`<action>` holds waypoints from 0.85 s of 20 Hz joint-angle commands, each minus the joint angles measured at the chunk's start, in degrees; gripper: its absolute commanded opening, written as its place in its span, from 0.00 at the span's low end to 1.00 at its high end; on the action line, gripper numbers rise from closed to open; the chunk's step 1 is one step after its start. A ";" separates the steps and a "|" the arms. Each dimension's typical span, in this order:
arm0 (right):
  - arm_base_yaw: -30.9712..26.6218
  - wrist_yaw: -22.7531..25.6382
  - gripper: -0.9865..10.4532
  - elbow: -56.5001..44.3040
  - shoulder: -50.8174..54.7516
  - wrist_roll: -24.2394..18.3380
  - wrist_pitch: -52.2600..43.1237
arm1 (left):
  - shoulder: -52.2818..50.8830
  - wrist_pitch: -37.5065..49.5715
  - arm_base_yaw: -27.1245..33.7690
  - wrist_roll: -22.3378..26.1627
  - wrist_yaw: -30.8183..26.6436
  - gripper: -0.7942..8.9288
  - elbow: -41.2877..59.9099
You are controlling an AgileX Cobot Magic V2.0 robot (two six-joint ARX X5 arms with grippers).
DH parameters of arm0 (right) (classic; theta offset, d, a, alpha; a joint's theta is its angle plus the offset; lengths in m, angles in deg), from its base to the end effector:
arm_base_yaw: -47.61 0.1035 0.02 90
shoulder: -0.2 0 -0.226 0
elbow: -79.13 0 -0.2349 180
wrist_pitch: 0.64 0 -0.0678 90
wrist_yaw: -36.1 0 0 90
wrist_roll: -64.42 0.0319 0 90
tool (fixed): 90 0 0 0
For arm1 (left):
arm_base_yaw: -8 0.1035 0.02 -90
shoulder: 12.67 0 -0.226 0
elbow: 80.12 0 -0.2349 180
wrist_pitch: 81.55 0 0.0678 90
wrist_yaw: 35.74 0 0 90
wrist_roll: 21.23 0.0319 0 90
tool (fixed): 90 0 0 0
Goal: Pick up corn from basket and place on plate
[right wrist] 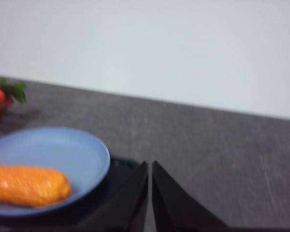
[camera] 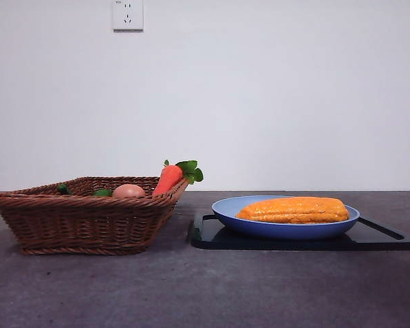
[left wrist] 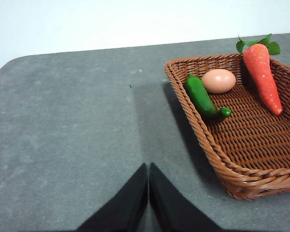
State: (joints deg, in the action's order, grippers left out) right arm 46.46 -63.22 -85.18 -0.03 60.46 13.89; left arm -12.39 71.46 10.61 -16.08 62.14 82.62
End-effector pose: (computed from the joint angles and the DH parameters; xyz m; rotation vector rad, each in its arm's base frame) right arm 0.1197 0.0028 0.1686 -0.0705 -0.0211 0.1420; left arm 0.1166 0.0009 0.1559 0.0736 0.1698 -0.0995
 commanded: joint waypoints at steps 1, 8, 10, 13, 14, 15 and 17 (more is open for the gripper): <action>0.26 0.35 0.09 -0.35 0.04 1.01 2.95 | -0.11 -3.06 0.15 -0.26 0.46 0.09 0.50; 0.26 0.39 0.09 -0.35 0.02 2.05 7.67 | -0.11 -3.06 0.15 -0.26 0.46 0.09 0.50; 0.26 0.42 0.09 -0.35 0.02 2.05 7.58 | -0.11 -3.06 0.15 -0.26 0.46 0.09 0.50; 0.26 0.39 0.09 -0.35 0.02 2.05 7.50 | -0.11 -3.06 0.15 -0.26 0.46 0.09 0.50; 0.26 0.39 0.09 -0.35 0.02 2.08 7.37 | -0.11 -3.06 0.17 -0.26 0.46 0.09 0.50; 0.26 0.39 0.09 -0.35 0.02 2.05 7.15 | -0.11 -3.06 0.17 -0.26 0.46 0.09 0.50; 0.26 0.39 0.09 -0.35 0.02 2.08 6.34 | -0.11 -3.06 0.15 -0.24 0.46 0.09 0.50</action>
State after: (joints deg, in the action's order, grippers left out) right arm 46.55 -62.91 -85.18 -0.05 61.75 21.08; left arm -12.39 71.46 10.61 -16.10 62.14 82.62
